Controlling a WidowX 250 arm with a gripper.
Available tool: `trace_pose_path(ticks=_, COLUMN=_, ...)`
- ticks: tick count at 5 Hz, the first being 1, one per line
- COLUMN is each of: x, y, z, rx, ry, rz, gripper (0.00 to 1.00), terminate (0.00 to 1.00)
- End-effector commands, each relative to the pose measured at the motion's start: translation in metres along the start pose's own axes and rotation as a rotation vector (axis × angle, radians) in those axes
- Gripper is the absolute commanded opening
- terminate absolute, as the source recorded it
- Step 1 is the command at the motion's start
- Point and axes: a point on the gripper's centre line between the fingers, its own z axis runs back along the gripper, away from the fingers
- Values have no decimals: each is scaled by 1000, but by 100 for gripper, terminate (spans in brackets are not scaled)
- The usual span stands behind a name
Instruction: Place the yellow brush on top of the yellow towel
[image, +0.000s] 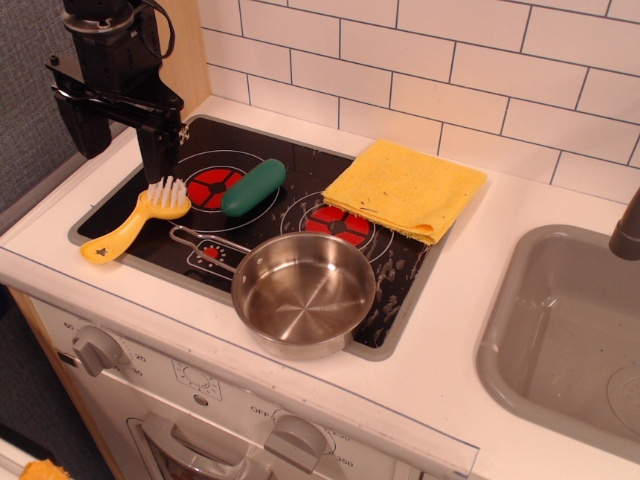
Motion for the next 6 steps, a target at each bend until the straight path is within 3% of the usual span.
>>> trace_pose_path(ticks=1, x=0, y=0, z=0, rx=0, ry=0, rz=0, gripper=100, terminate=0)
trace_pose_path(ticks=2, x=-12, y=27, z=-8, rx=11, ry=-6, rz=6, gripper=100, terminate=0)
trace_pose_path(ticks=4, x=11, y=41, z=-27, rx=-21, ry=-85, rz=-69, gripper=100, terminate=0)
trace_pose_path(ticks=6, x=23, y=1, z=-42, rx=-106, ry=-72, rz=-176, gripper=100, terminate=0)
